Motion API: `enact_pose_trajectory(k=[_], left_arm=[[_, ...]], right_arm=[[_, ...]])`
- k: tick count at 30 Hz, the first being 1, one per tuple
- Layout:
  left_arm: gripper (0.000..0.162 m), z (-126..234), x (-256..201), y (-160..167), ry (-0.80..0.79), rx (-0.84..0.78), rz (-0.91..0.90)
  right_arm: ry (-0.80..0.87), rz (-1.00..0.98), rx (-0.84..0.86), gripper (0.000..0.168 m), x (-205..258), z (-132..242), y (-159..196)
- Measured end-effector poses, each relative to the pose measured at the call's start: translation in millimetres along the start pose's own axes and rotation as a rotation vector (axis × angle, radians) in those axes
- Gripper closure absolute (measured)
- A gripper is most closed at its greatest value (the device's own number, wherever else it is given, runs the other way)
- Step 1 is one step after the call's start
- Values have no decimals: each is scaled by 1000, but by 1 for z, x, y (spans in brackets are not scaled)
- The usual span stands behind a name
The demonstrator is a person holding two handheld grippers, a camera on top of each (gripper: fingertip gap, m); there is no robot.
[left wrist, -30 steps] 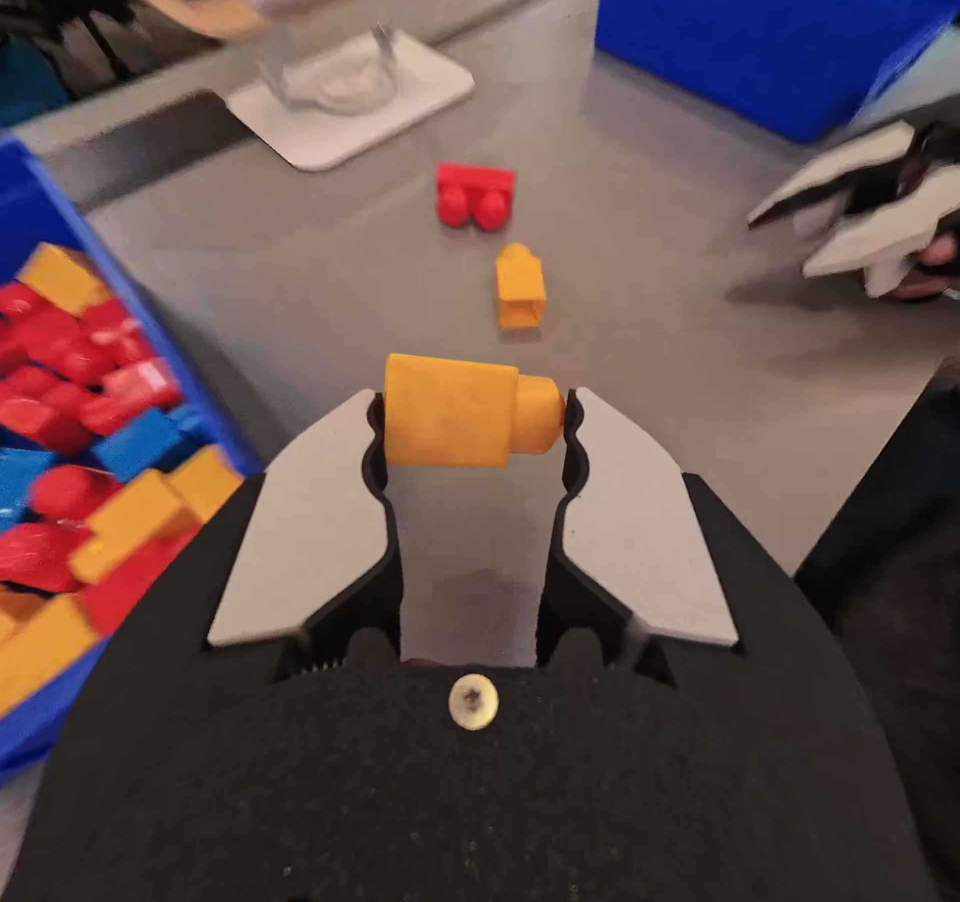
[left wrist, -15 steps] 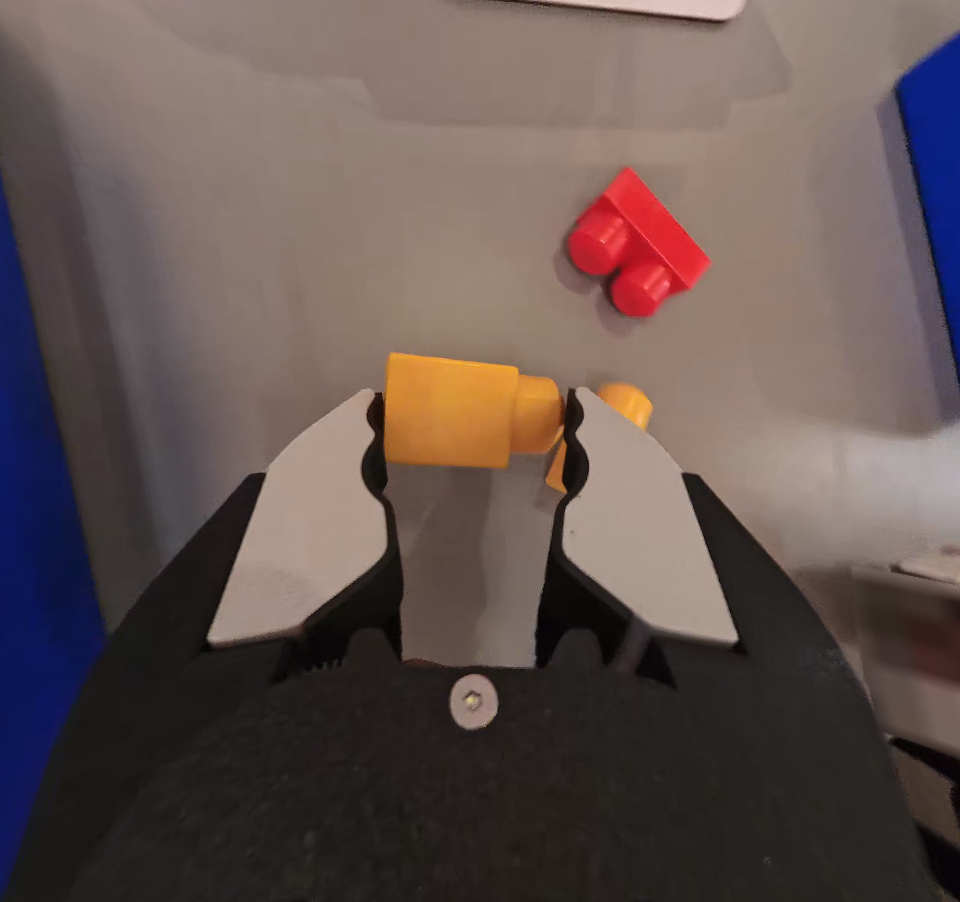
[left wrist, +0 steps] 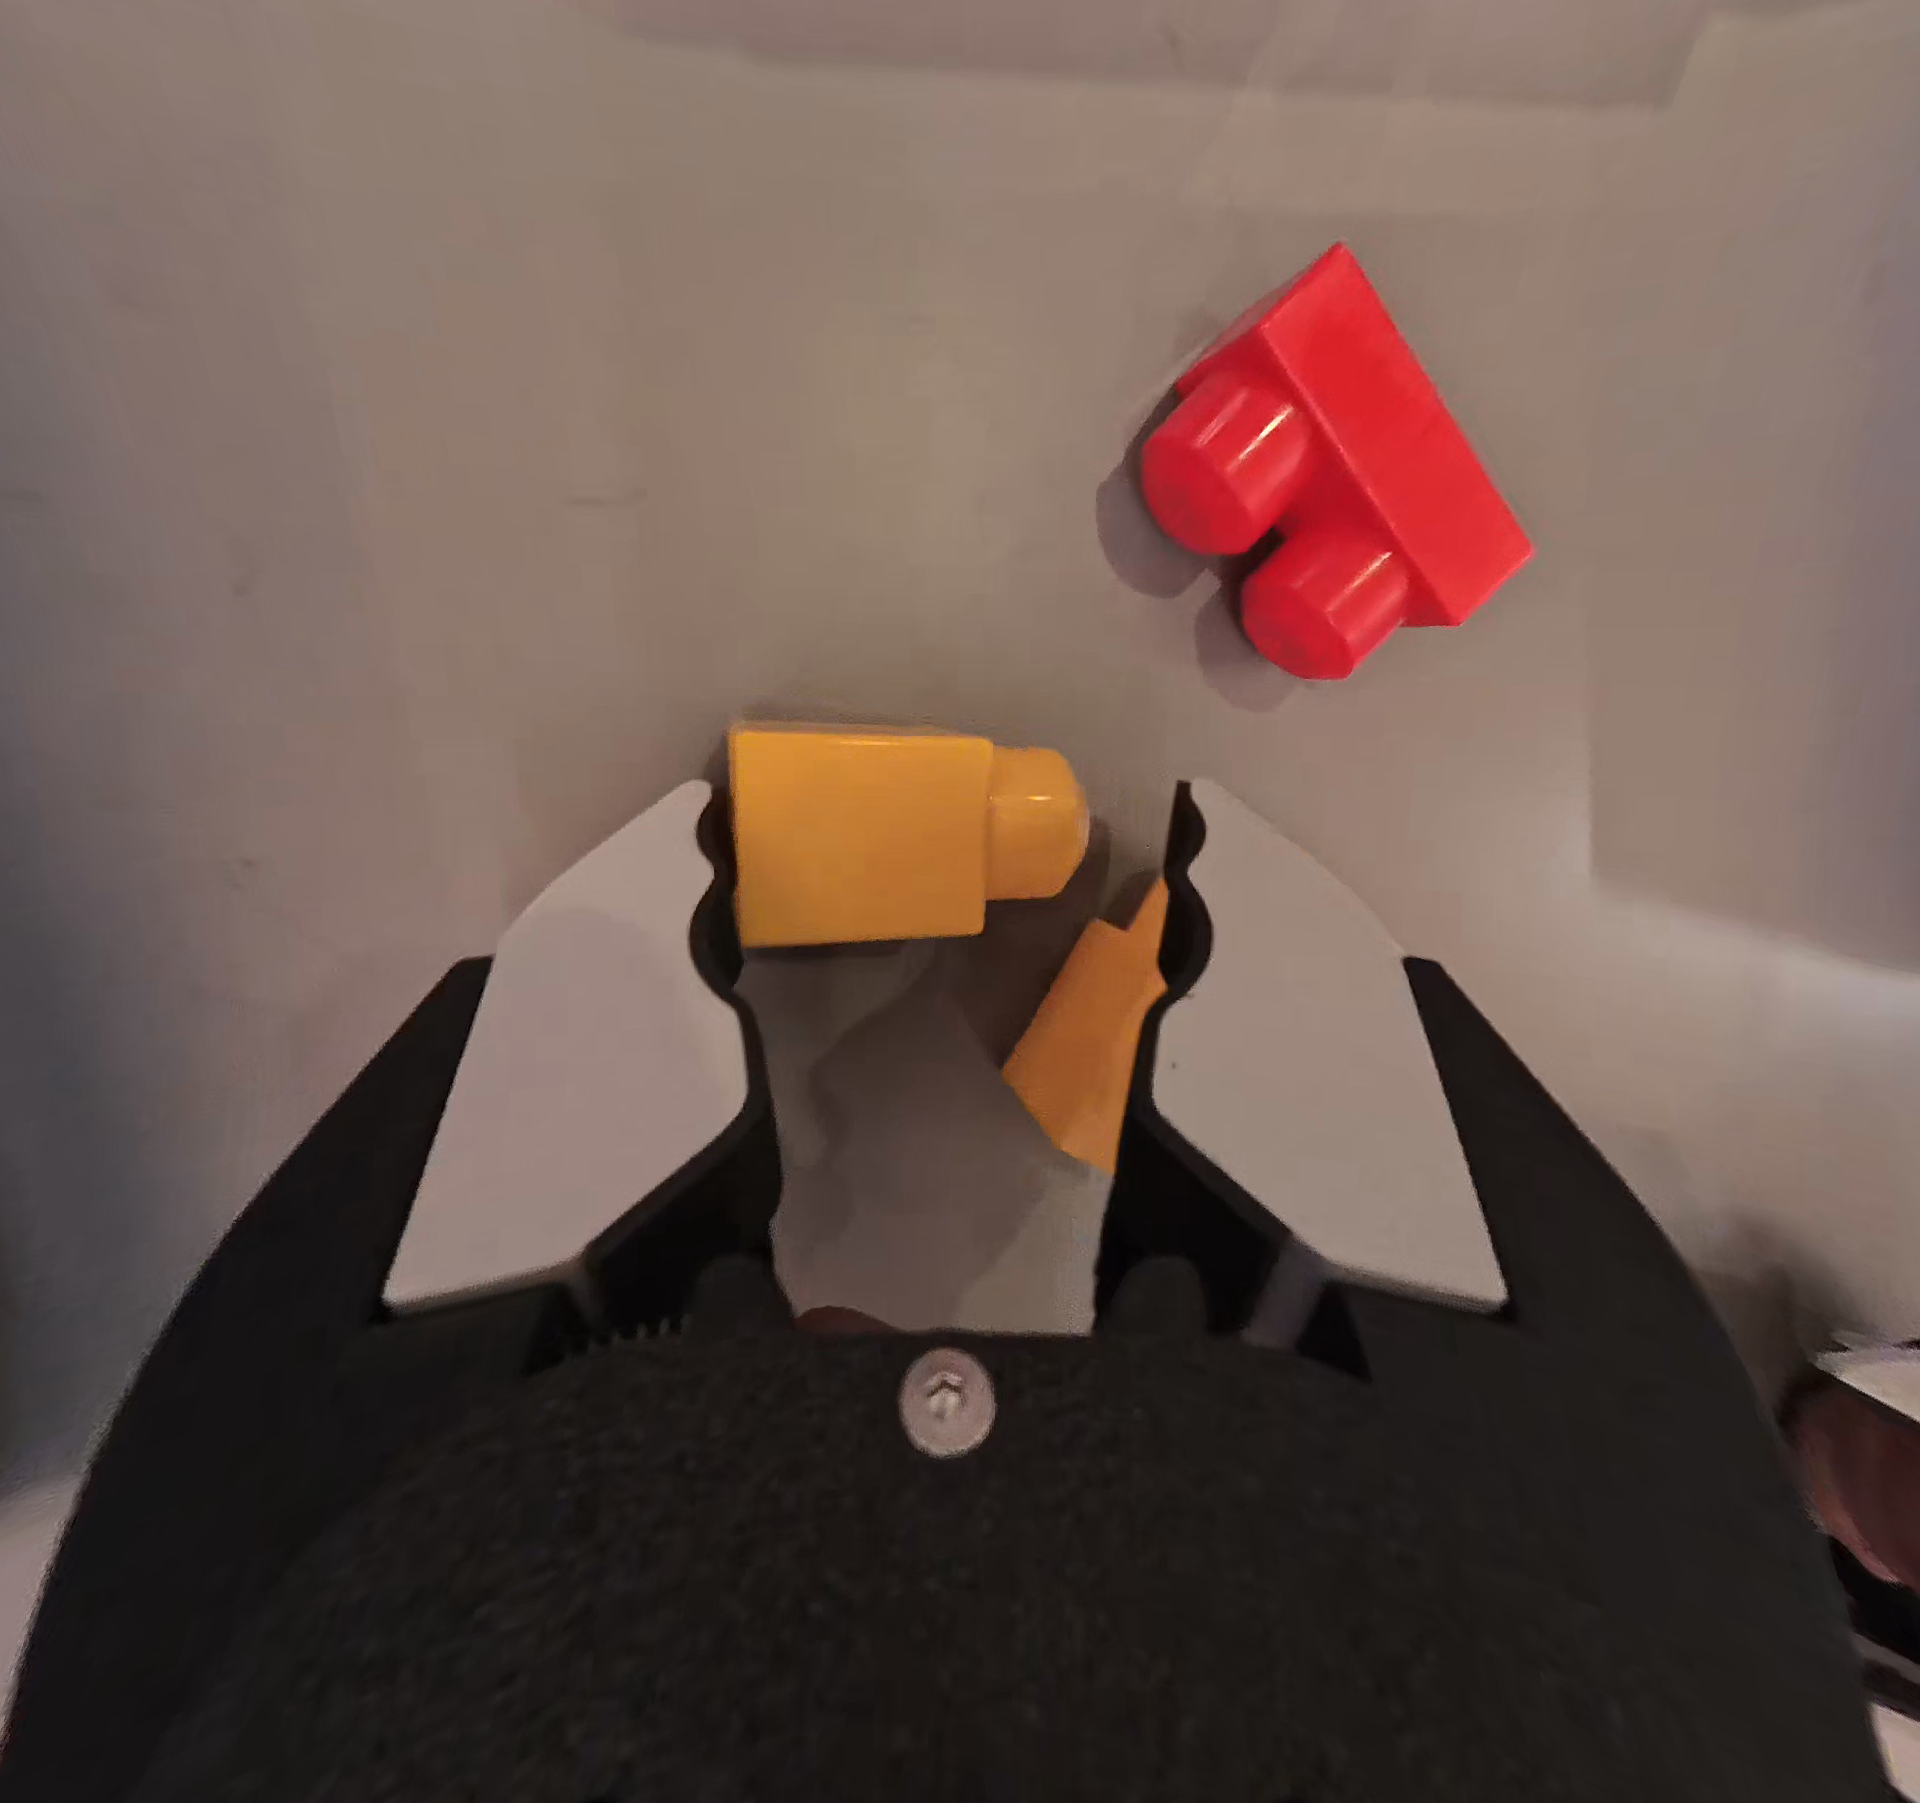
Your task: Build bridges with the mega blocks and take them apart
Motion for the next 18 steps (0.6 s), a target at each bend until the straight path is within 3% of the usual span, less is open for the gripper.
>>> enact_pose_trajectory(k=[3,8,14,18], left_arm=[[80,6,-5,3,131,12,34],[88,25,-3,20,401,56,95],[82,68,33,39,219,-132,-45],[70,108,23,77,186,-317,-393]], right_arm=[[-4,-6,-7,116,-1,1,0],[-12,-14,-6,116,-1,0,0],[-7,-5,0,116,-1,0,0],[-5,-4,-3,116,-1,0,0]])
Point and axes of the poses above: each gripper's, where its closed fingertips meet, z back along the fingers, y out of its underside, x = y × z across the jaws, the point moved 8 cm from there along z, back along the fingers, and after that the axes turned 15 degrees about z, right-handed, at the moved point
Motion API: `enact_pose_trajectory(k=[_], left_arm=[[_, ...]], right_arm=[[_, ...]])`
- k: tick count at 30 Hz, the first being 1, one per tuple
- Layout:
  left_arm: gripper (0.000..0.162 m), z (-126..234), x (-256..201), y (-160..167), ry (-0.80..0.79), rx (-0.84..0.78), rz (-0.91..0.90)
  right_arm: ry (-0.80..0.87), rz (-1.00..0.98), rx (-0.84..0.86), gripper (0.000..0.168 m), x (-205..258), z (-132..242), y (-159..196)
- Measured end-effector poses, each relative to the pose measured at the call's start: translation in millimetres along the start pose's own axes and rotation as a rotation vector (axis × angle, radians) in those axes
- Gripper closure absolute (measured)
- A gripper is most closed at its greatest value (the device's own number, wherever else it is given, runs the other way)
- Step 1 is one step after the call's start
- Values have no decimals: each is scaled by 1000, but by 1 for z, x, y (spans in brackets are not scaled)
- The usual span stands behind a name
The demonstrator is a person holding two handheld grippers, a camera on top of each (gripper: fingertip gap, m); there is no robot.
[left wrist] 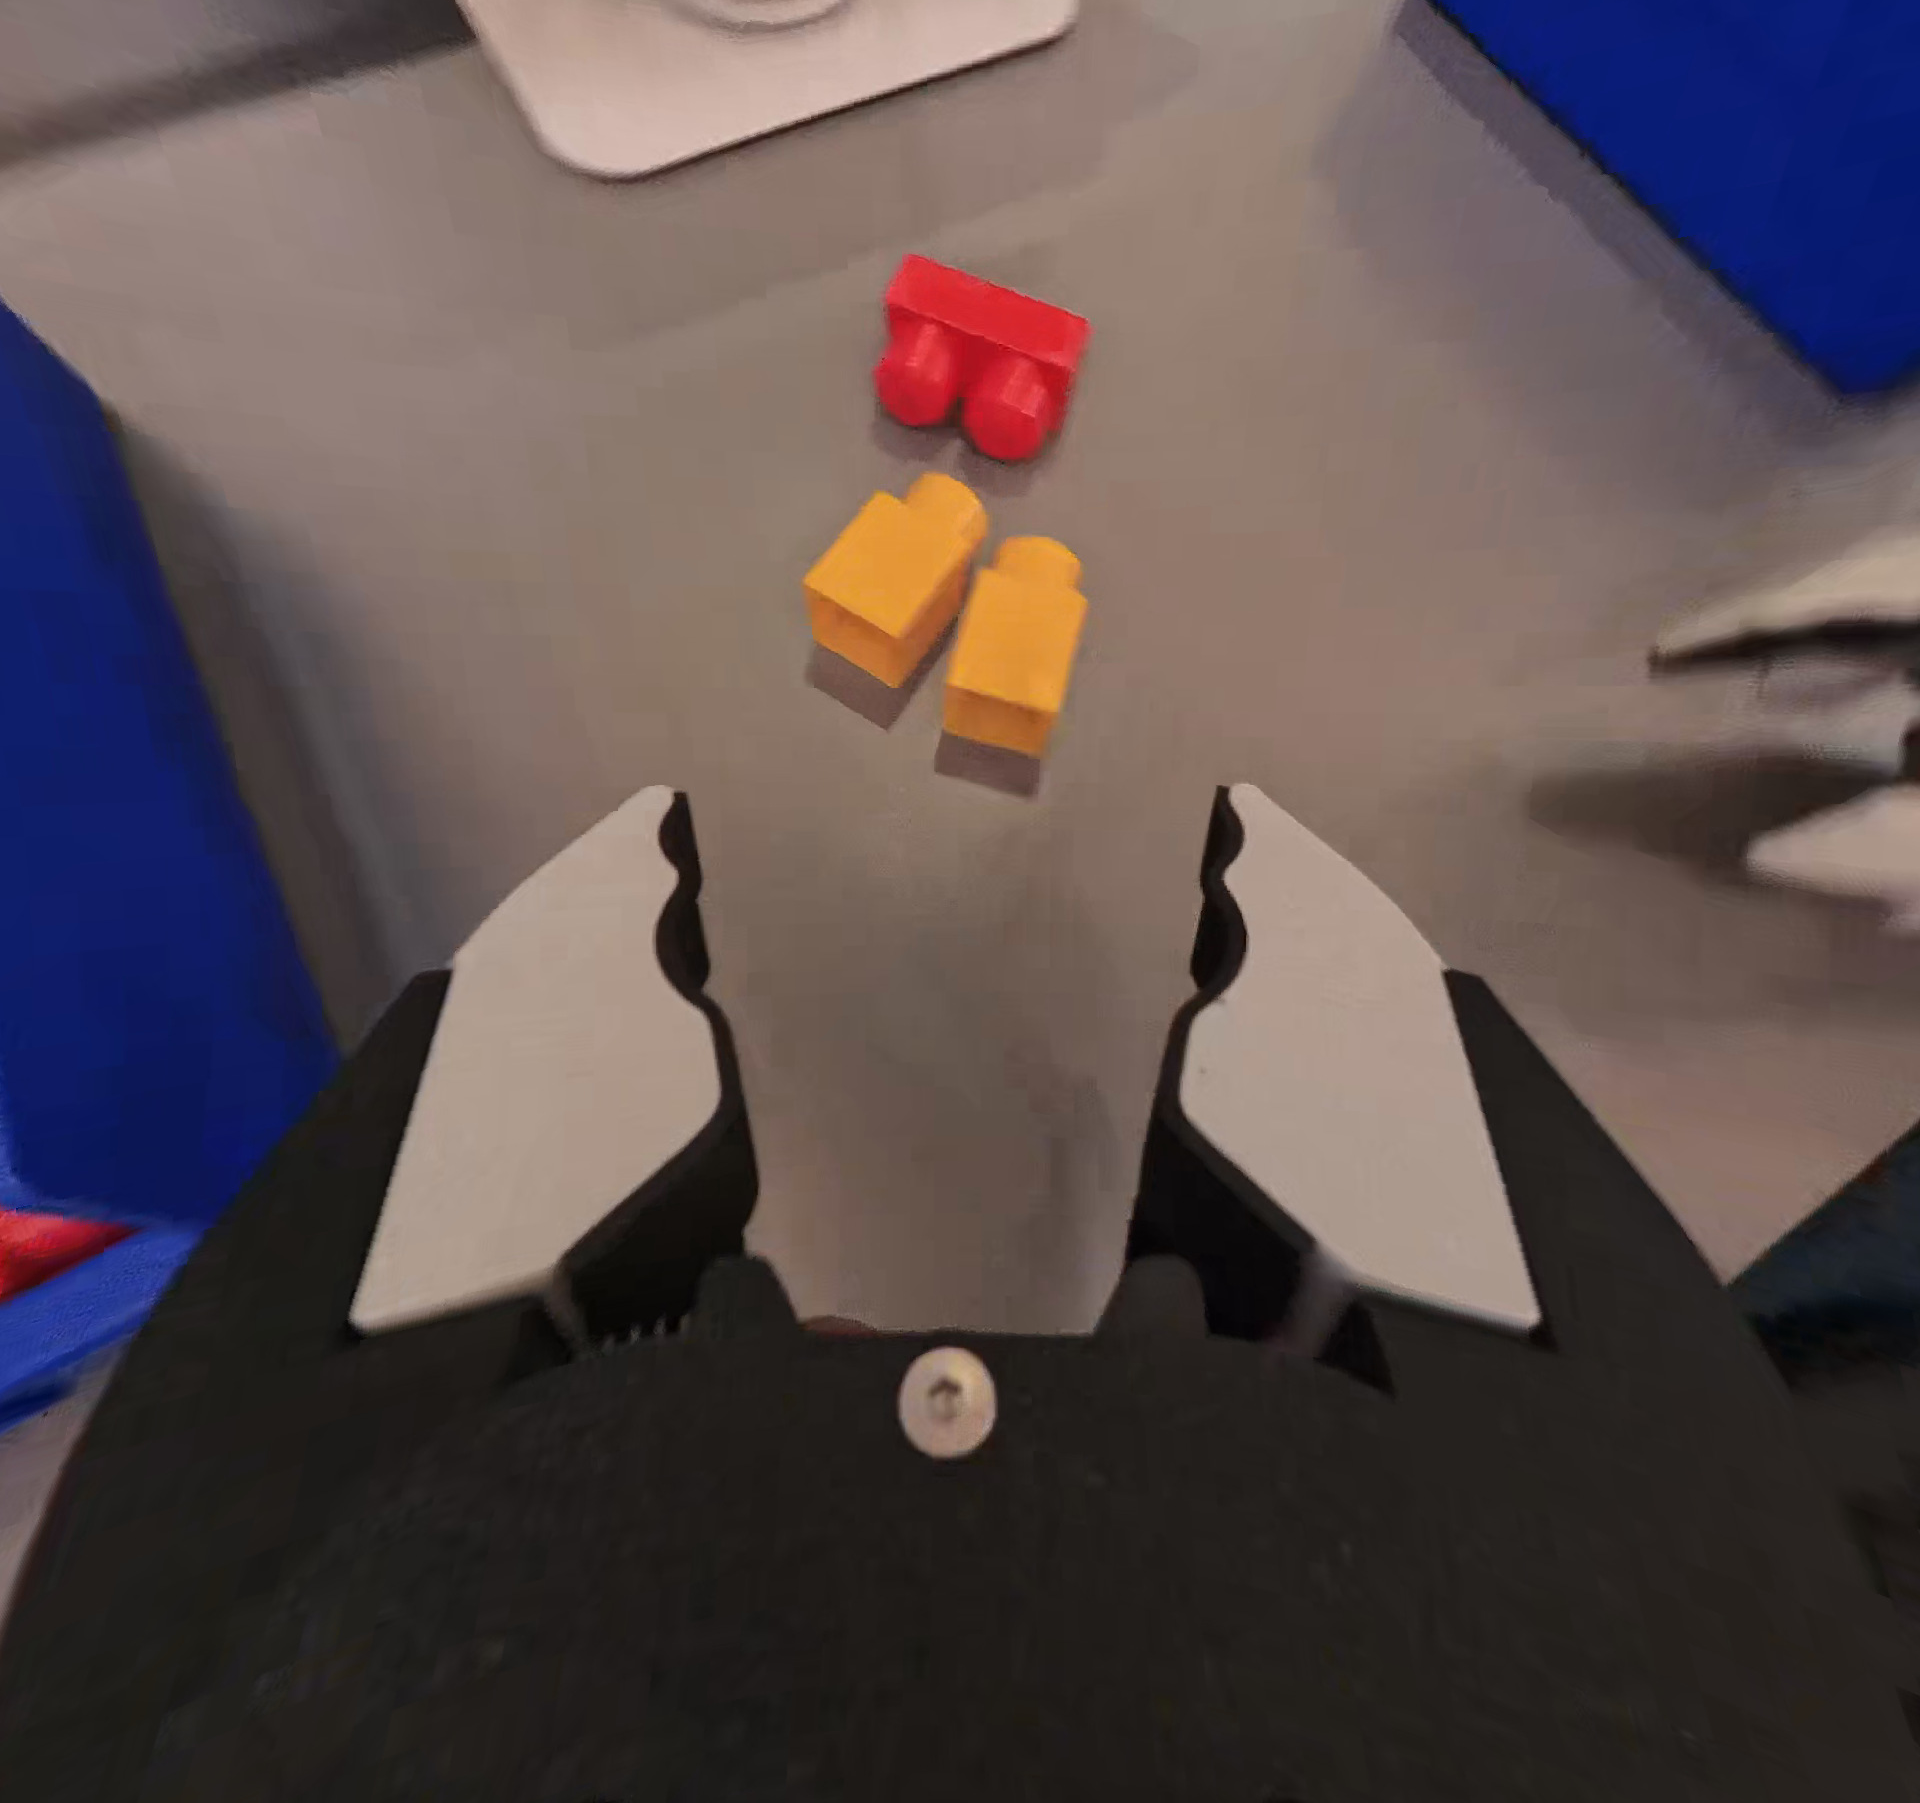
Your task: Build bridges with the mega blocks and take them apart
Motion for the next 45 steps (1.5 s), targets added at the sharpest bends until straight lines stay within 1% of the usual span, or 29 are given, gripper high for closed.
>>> enact_pose_trajectory(k=[2,4,6,7,10,14,16,19,21,24,27,31,33,36,40,43,45], left_arm=[[69,12,-20,21,-7,-23,-183],[68,15,-31,40,-15,-41,-319],[67,10,-31,50,-23,-63,-403],[64,4,-27,52,-24,-61,-420],[58,-24,-12,46,21,-33,-395],[50,-62,3,20,63,-18,-362],[47,-78,5,9,51,5,-394],[46,-91,5,-3,62,39,-443],[46,-97,7,-7,63,78,-478],[48,-105,7,-6,115,151,-505],[52,-112,11,-6,86,178,-563],[53,-116,12,-7,140,193,-542],[57,-119,10,-5,165,201,-540],[57,-121,9,-6,168,203,-530],[64,-124,10,-7,191,212,-505],[81,-122,10,-6,218,217,-505],[81,-121,11,-5,223,210,-502]], right_arm=[[-2,-1,3,116,0,0,0],[0,1,5,116,0,-1,0],[2,4,7,116,0,-1,0],[2,4,9,116,0,-1,0],[-6,1,24,116,0,-3,0],[-8,-1,36,116,0,-4,1],[-5,2,37,116,0,-4,1],[-6,3,42,116,0,-4,1],[-9,0,43,116,0,-5,1],[-16,-5,46,116,0,-5,1],[-21,-10,45,116,0,-5,1],[-24,-16,46,117,-1,-5,2],[-25,-18,46,117,-1,-5,2],[-25,-22,43,117,-1,-5,2],[-30,-28,42,117,-2,-5,2],[-29,-31,38,117,-2,-4,2],[-30,-31,39,117,-2,-5,2]])
Point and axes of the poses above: each gripper's, where its closed fingertips meet, z back along the fingers, y out of its underside, x = y × z across the jaws, the point moved 8 cm from there along z, back along the fingers, and after that the axes turned 15 degrees about z, right-handed, at the moved point
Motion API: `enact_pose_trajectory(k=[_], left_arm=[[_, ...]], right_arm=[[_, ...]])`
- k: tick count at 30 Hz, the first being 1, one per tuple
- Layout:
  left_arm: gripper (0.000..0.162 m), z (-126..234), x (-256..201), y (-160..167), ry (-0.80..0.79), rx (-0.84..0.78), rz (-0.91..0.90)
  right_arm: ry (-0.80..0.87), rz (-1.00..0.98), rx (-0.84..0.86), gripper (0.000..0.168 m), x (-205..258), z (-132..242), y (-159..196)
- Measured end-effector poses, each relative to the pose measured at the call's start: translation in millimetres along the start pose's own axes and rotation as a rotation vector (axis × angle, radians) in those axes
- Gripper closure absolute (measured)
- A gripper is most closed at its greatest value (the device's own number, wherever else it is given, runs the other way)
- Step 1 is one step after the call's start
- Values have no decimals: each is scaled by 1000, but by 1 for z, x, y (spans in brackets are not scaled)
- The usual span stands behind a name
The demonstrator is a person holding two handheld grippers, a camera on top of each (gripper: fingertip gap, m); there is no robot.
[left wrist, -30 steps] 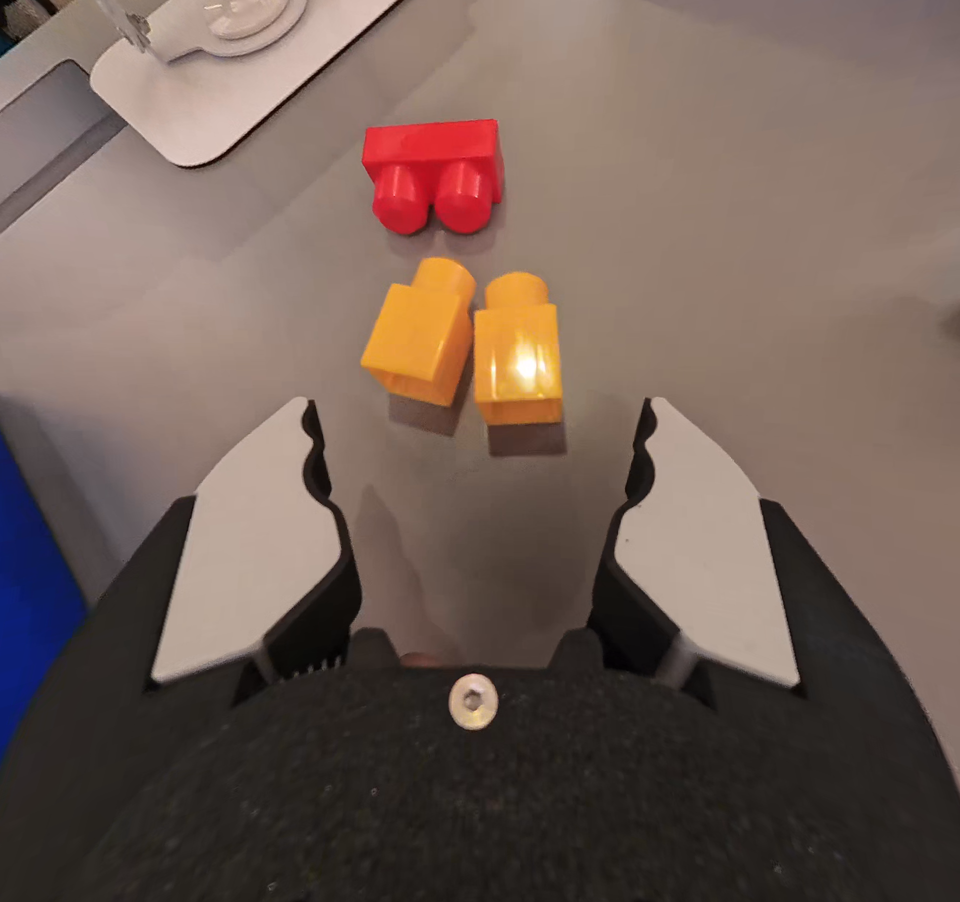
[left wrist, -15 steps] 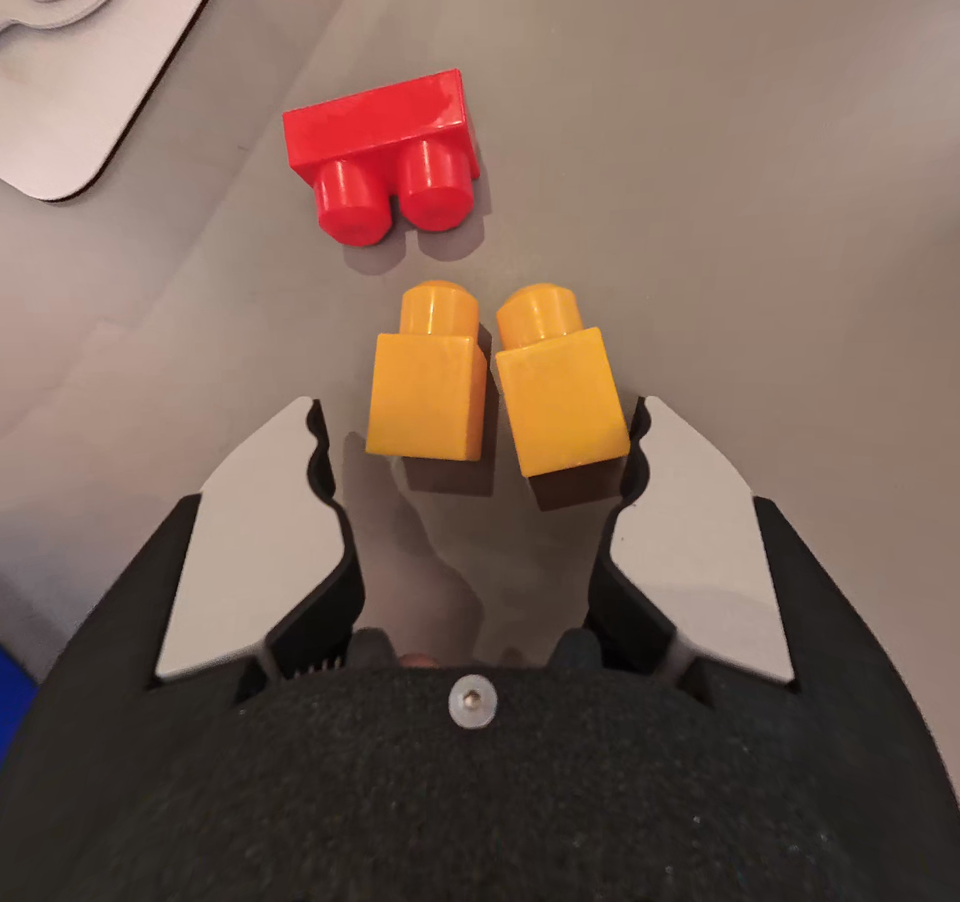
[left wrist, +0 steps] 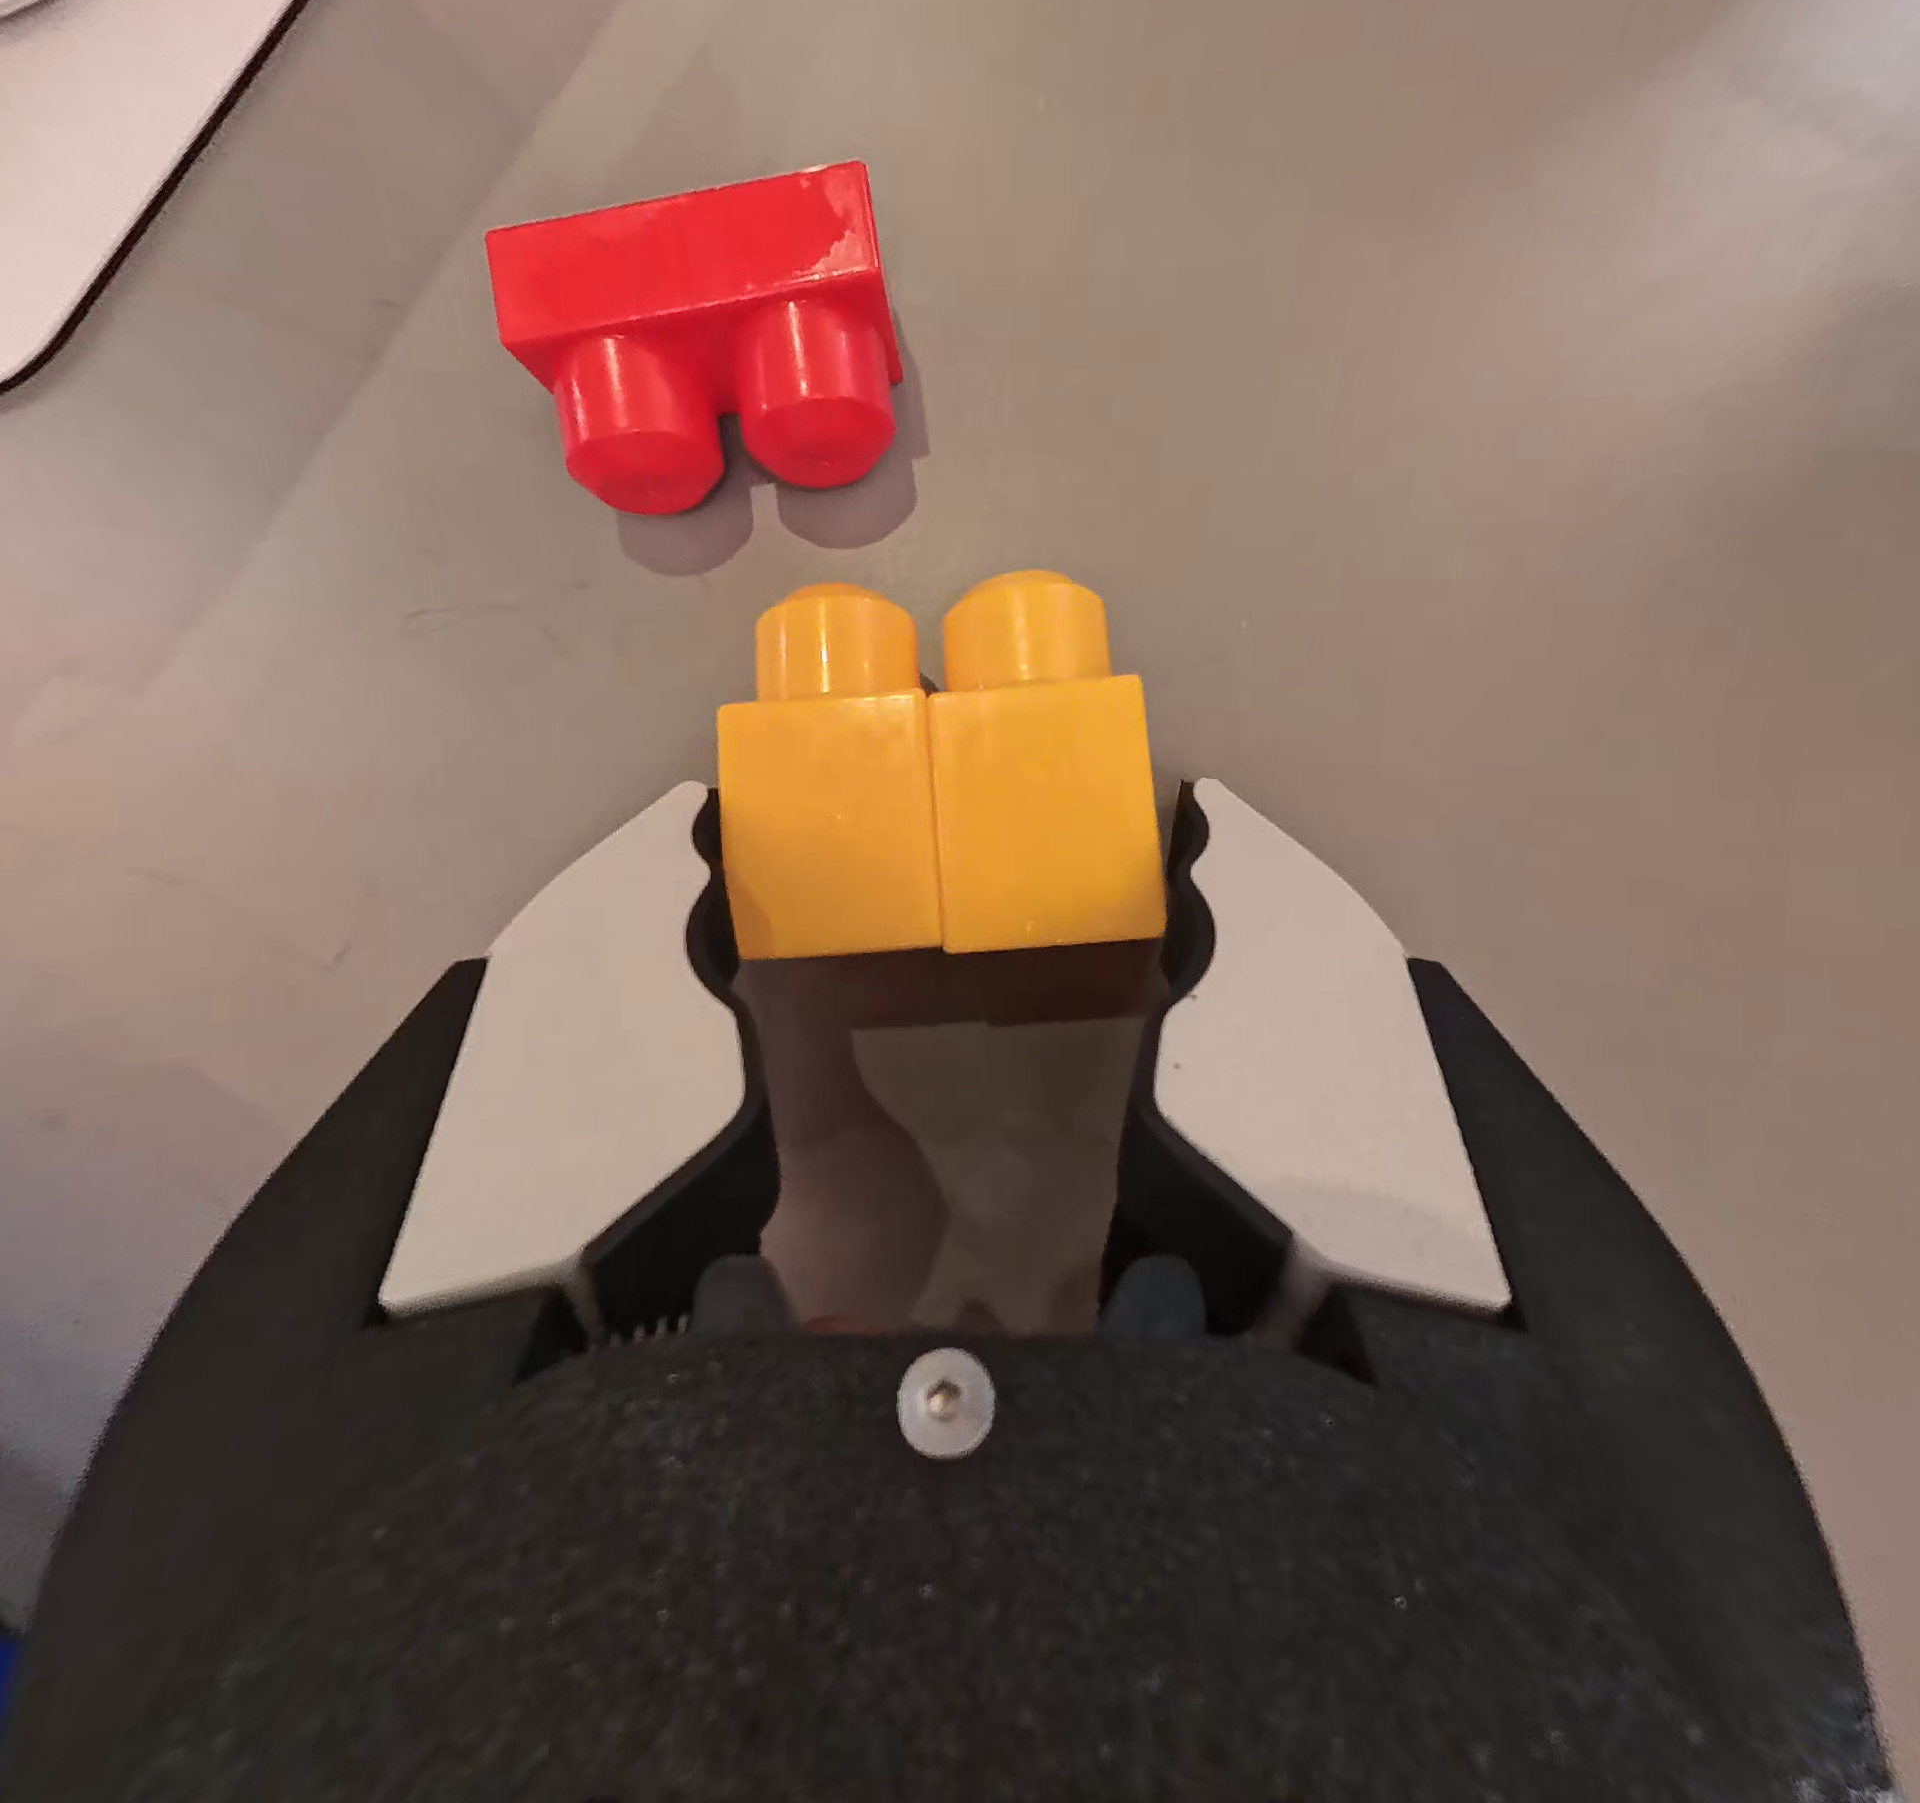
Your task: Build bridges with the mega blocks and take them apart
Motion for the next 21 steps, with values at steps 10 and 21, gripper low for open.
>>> enact_pose_trajectory(k=[10,21], left_arm=[[83,6,-4,4,-12,-34,-4],[82,12,-6,16,-18,-36,23]], right_arm=[[6,5,0,118,0,0,0],[13,5,7,118,0,0,0]])
Point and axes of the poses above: each gripper's, where its closed fingertips meet, z back along the fingers, y out of its underside, x = y × z across the jaws, the point moved 8 cm from there along z, back along the fingers, and after that the axes turned 15 degrees about z, right-handed, at the moved point
